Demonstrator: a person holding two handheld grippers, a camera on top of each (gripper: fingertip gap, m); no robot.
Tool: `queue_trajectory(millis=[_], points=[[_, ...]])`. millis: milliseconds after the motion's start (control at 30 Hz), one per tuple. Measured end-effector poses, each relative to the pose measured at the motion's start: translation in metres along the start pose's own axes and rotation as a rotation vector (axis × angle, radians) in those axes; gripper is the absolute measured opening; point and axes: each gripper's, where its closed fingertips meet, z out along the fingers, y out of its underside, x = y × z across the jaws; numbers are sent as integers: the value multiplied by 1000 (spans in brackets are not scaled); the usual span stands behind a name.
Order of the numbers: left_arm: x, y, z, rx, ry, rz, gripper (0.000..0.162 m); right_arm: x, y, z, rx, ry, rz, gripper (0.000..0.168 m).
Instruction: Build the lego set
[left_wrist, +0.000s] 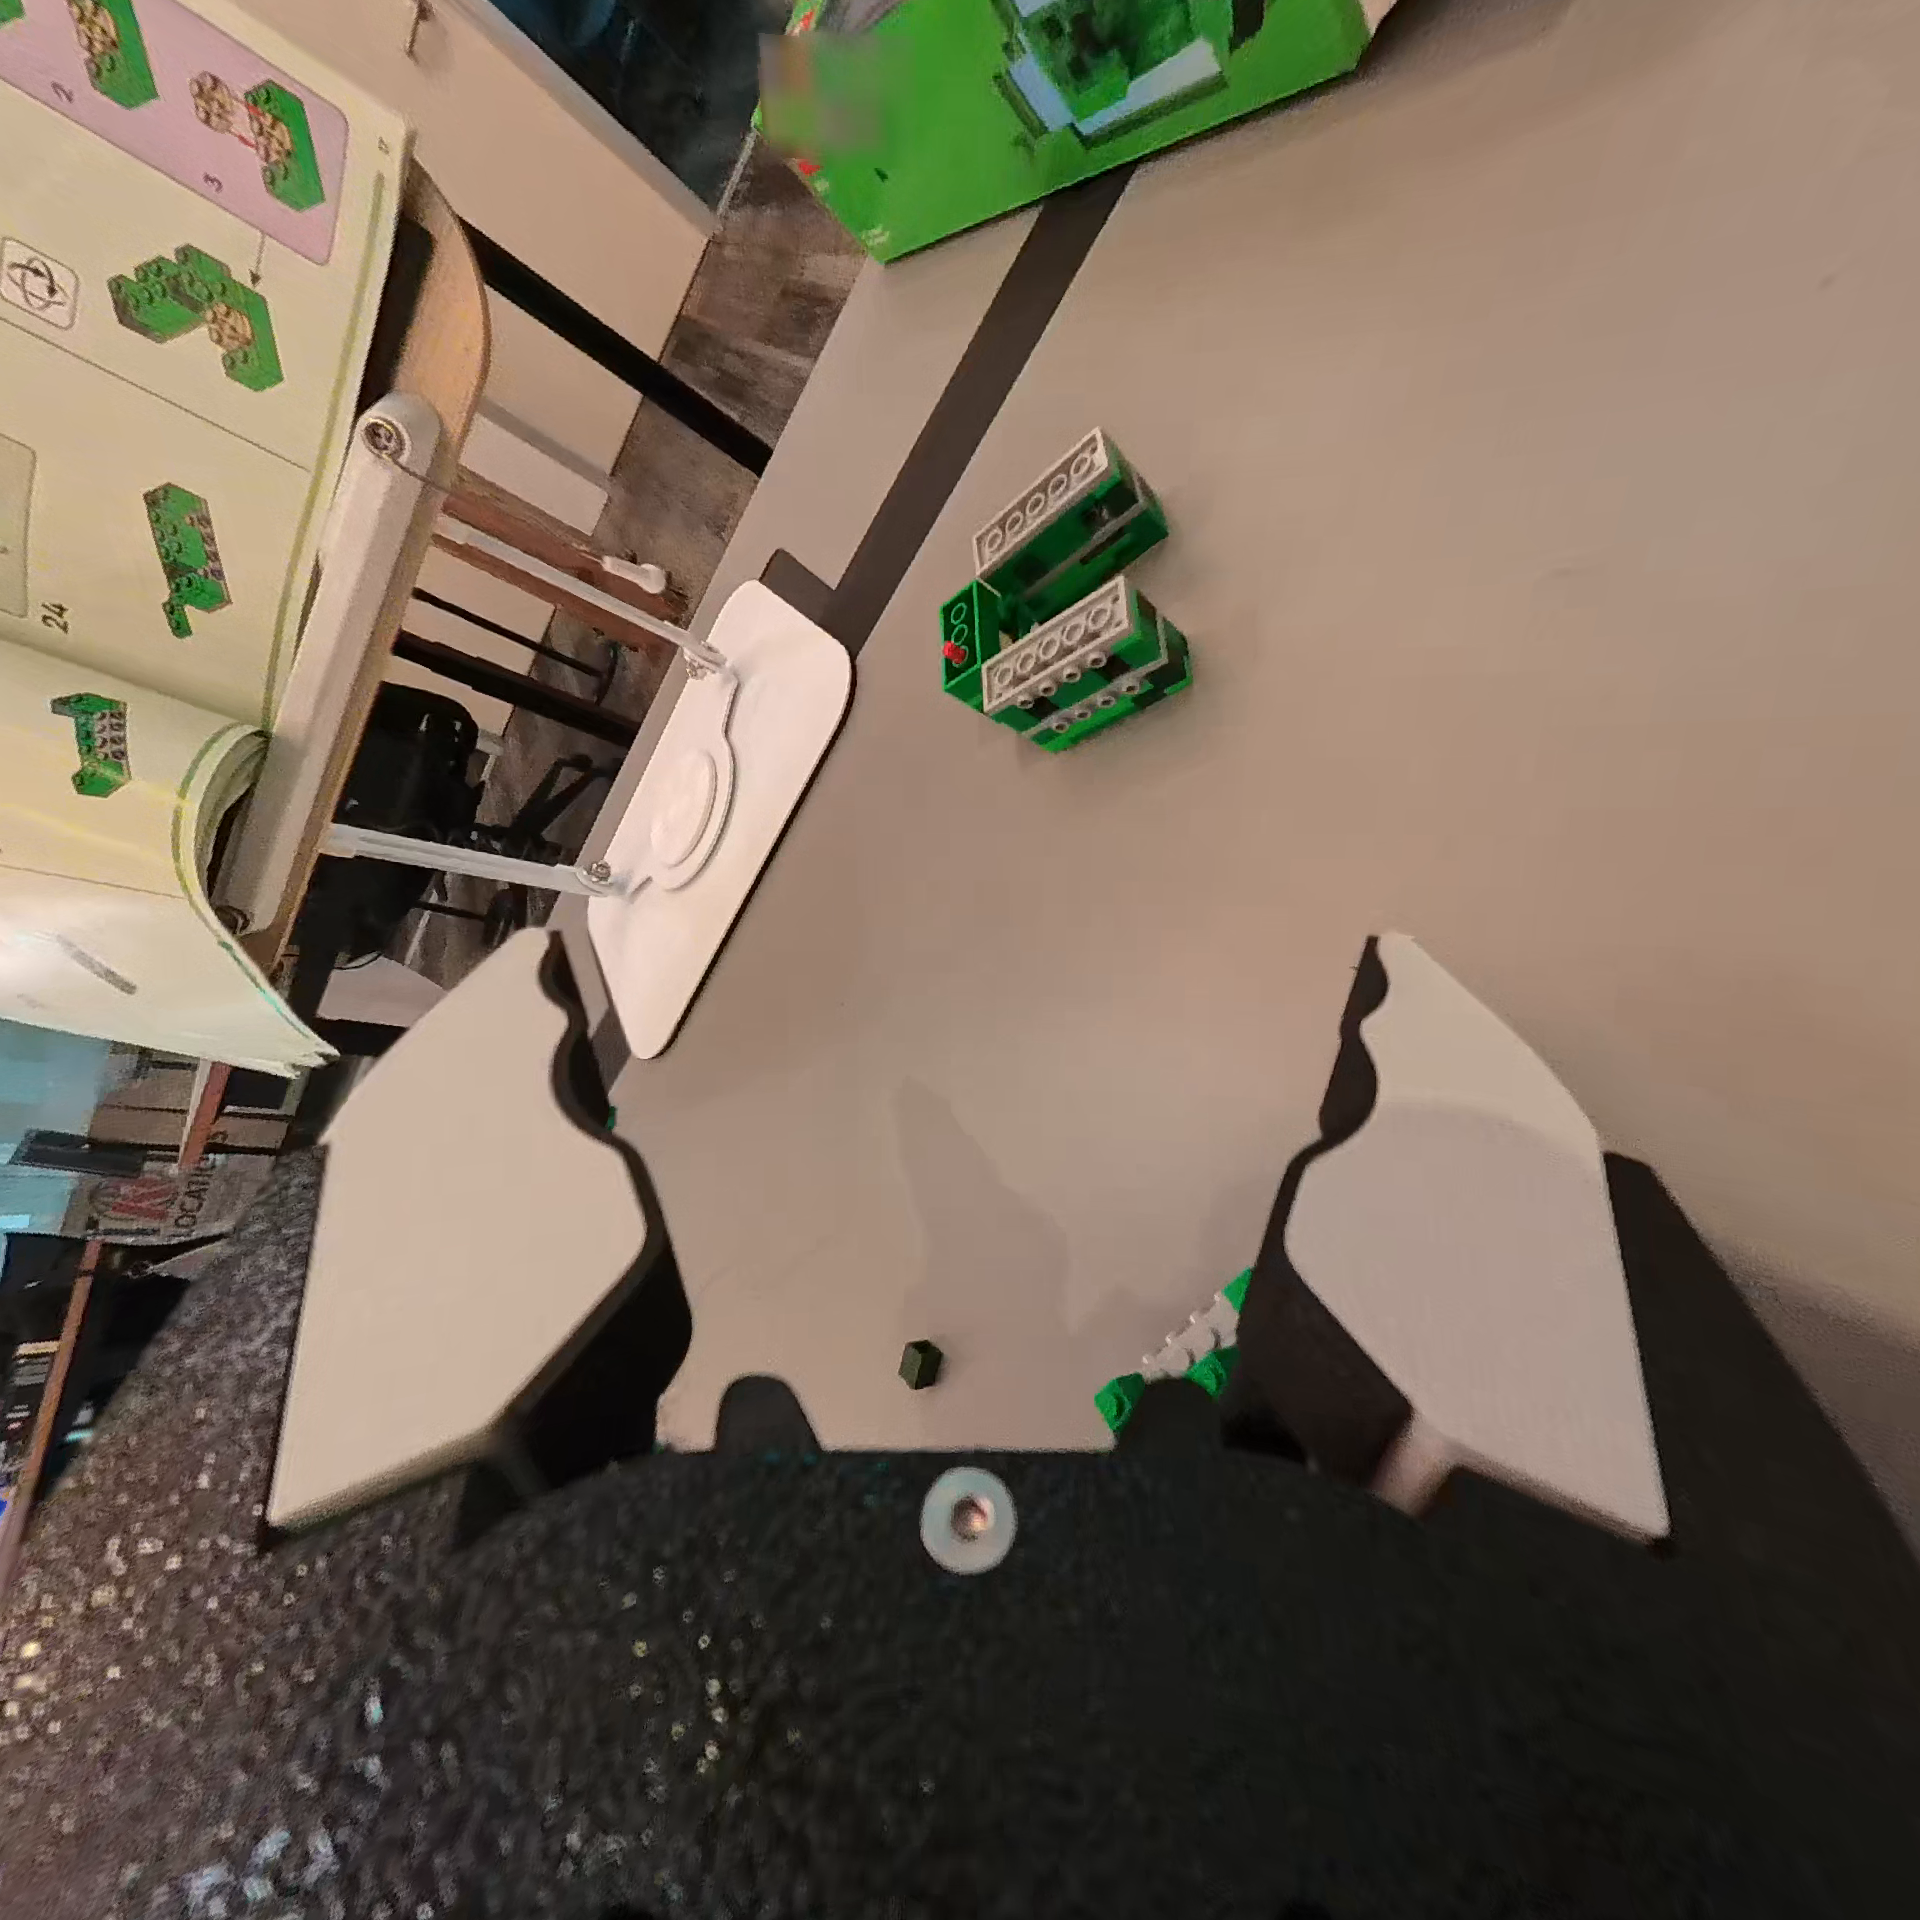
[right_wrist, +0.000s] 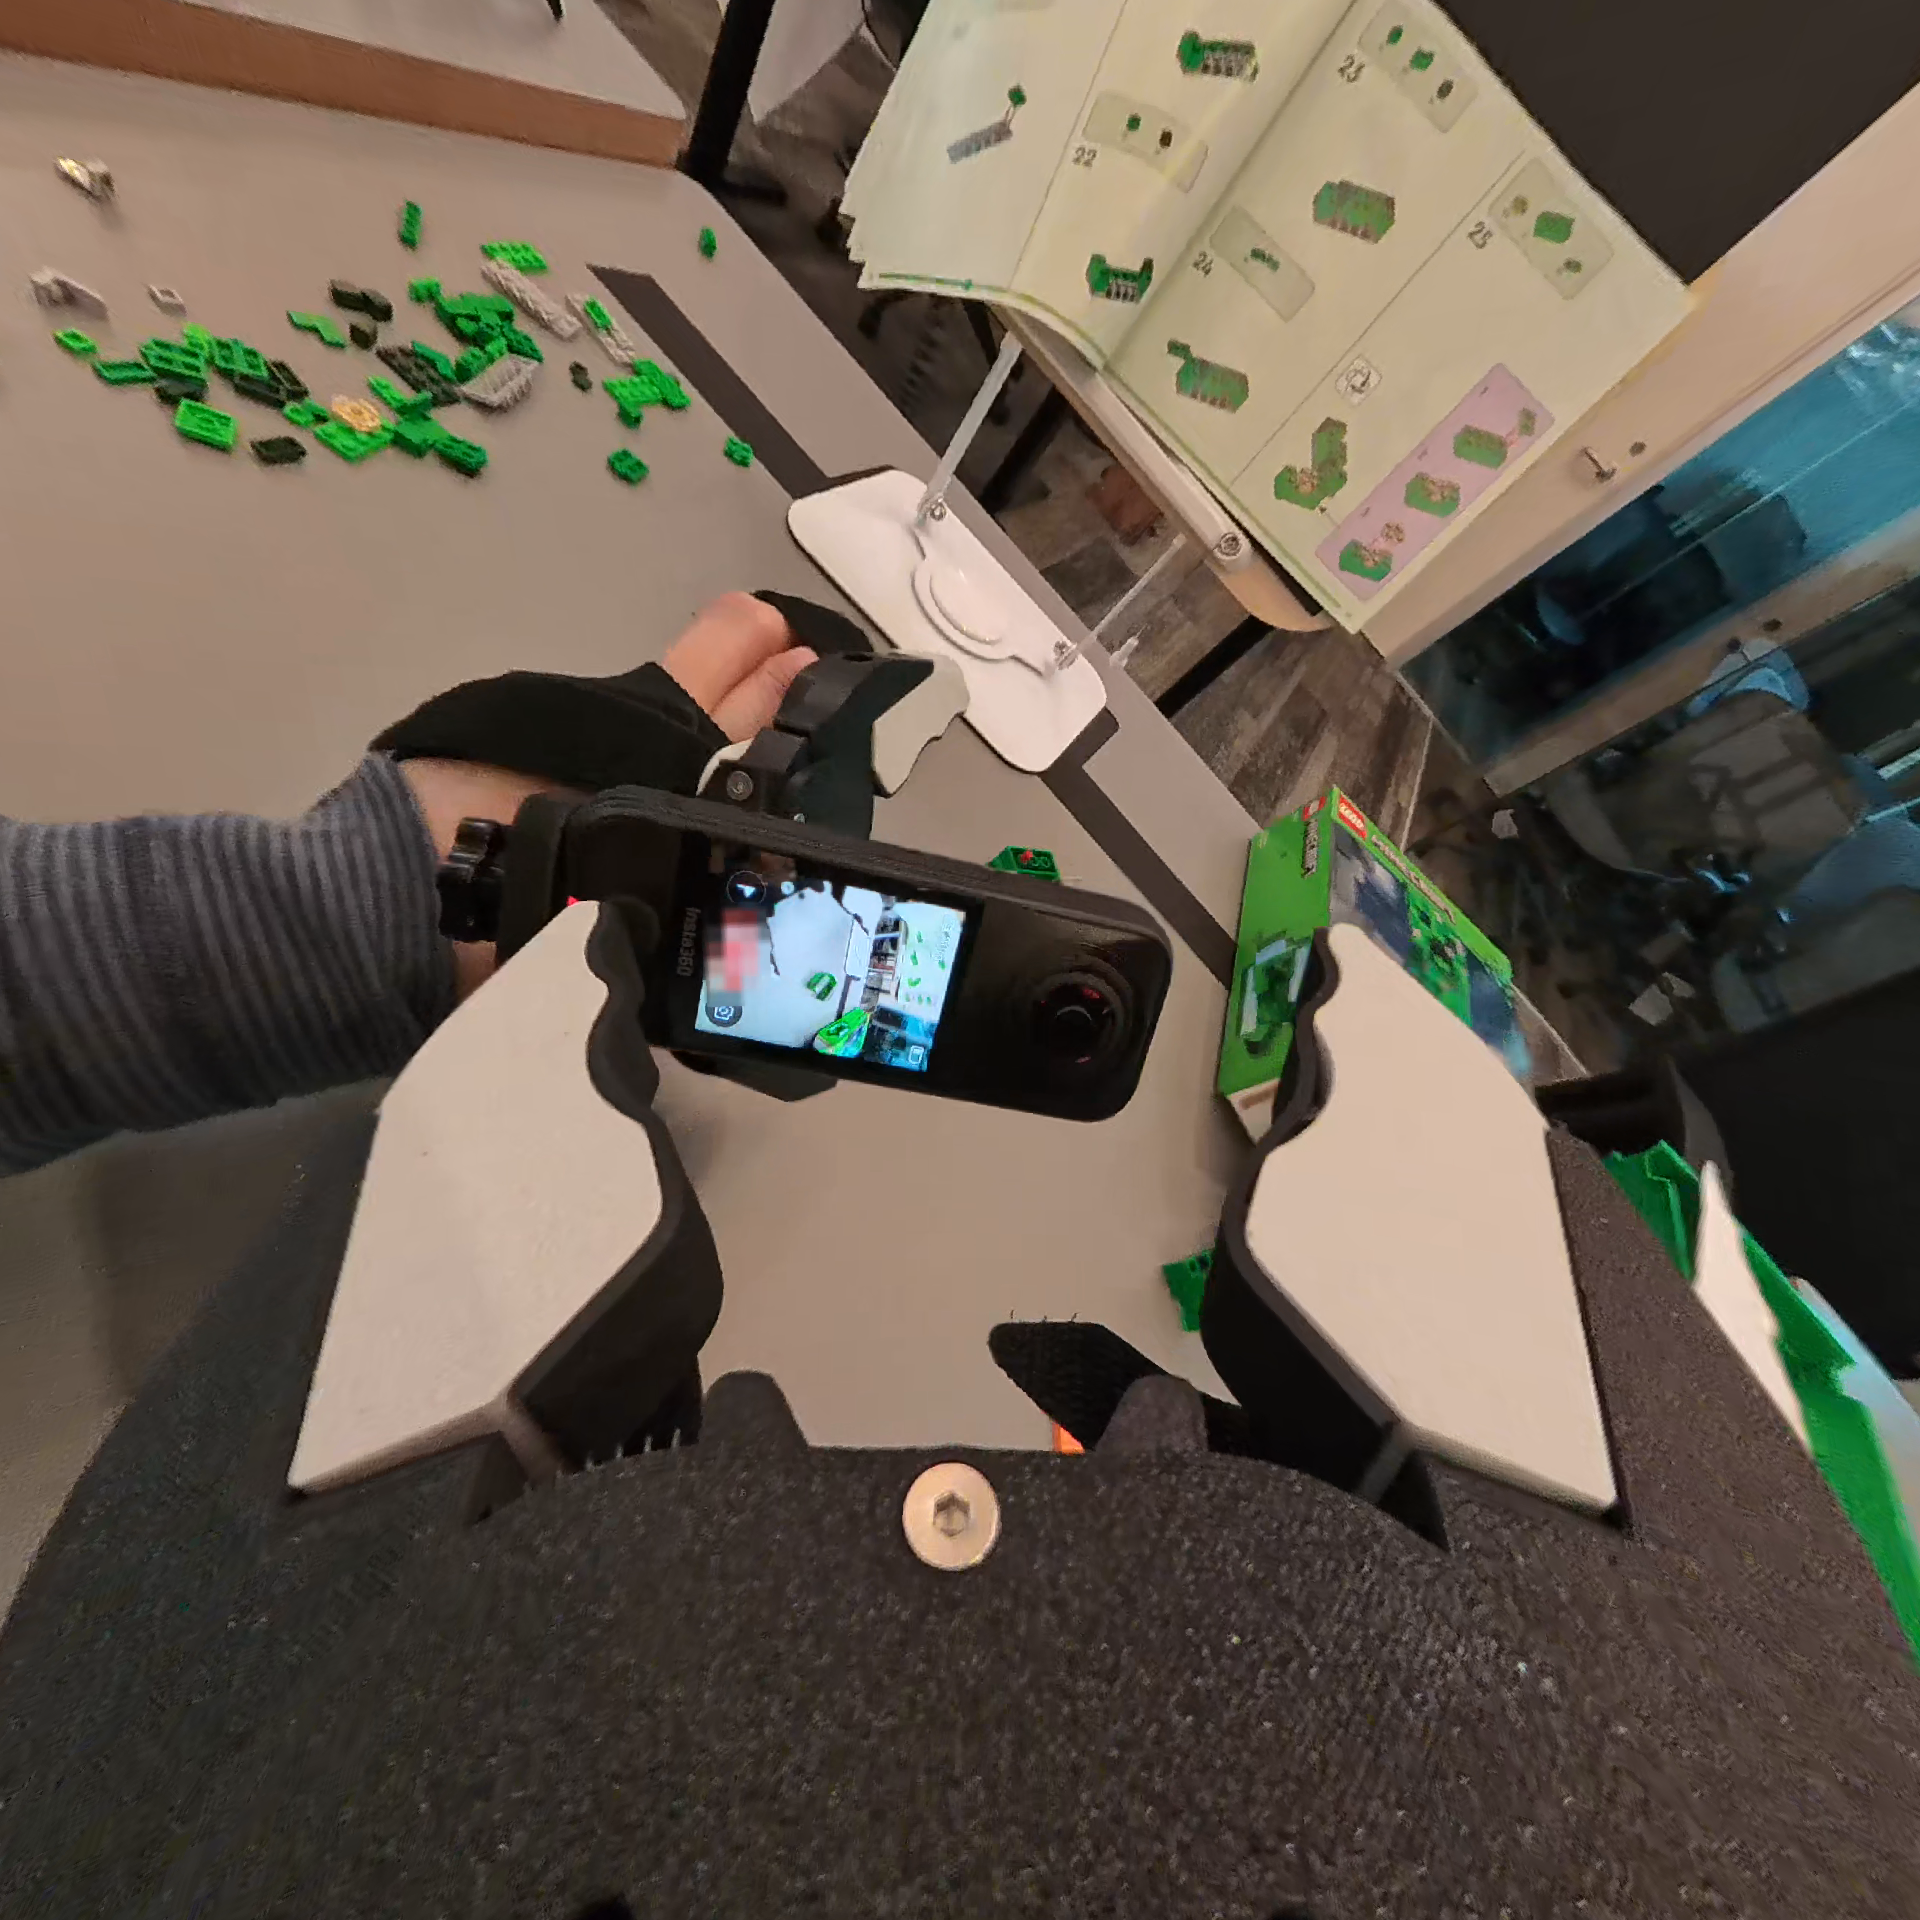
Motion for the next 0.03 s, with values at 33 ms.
queue_trajectory(millis=[33], points=[[1,1,0,-4,5,1,134,-2,0,1,7,-18,12,115]])
